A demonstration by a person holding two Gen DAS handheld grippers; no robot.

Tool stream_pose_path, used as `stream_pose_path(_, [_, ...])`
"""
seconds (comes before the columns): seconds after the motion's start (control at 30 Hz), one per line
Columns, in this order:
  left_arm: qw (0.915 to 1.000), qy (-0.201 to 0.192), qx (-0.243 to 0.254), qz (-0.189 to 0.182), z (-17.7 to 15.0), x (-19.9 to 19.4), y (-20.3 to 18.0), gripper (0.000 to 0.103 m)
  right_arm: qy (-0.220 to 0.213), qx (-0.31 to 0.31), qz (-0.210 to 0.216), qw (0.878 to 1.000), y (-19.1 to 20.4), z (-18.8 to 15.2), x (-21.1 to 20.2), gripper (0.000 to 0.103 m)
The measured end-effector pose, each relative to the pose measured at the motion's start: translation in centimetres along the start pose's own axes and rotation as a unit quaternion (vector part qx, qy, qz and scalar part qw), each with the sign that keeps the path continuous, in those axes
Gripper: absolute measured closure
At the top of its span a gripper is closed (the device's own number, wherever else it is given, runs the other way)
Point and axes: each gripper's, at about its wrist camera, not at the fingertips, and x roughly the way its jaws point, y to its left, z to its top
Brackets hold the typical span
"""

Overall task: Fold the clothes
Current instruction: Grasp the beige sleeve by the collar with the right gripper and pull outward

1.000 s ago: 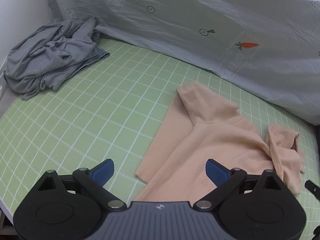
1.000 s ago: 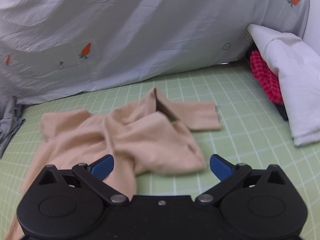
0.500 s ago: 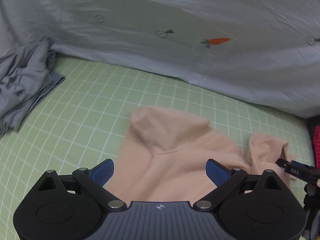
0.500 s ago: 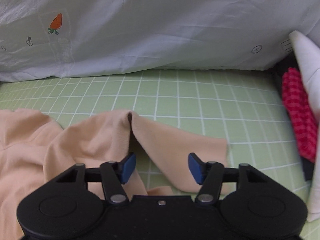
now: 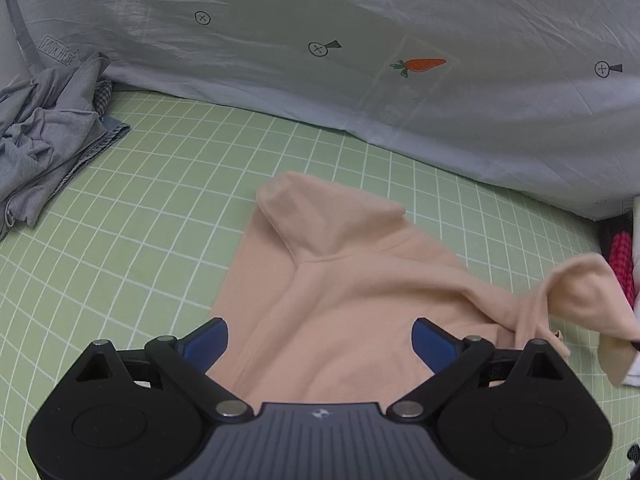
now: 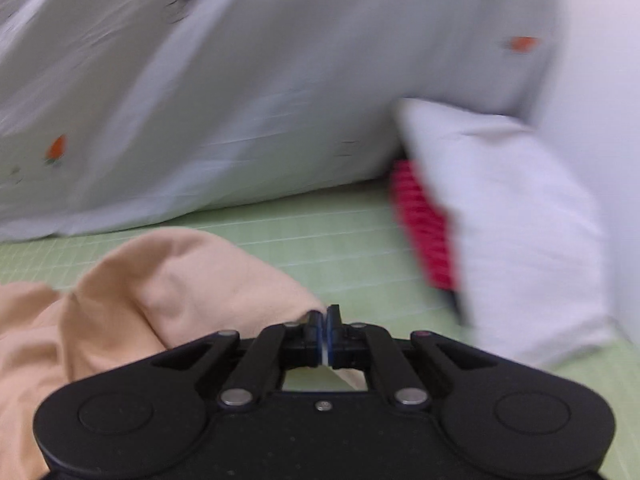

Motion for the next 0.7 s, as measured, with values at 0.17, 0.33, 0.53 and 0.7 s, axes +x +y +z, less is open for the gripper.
stream_pose_path(0.17, [1.0000, 0.005, -0.001, -0.002, -0.7, -0.2, -0.1, 0.005, 0.098, 0.021, -0.060, 0.993, -3.3, -4.6, 0.7, 0.100])
stream_pose_path(0.33, [0.9999, -0.004, 0.005, 0.008, -0.5, -0.5, -0.3, 0.005, 0.090, 0.082, -0.064, 0.990, -3.5, -4.9, -1.0, 0.074])
stream_pose_path(0.53, [0.9998, 0.002, -0.004, 0.018, -0.3, 0.0, 0.0, 0.005, 0.000, 0.164, -0.014, 0.986, -2.3, -0.9, -3.1, 0.037])
stream_pose_path(0.7, [0.9996, 0.010, -0.013, 0.025, -0.2, 0.6, 0.2, 0.005, 0.002, 0.169, 0.023, 0.985, -0.4, 1.8, -0.6, 0.030])
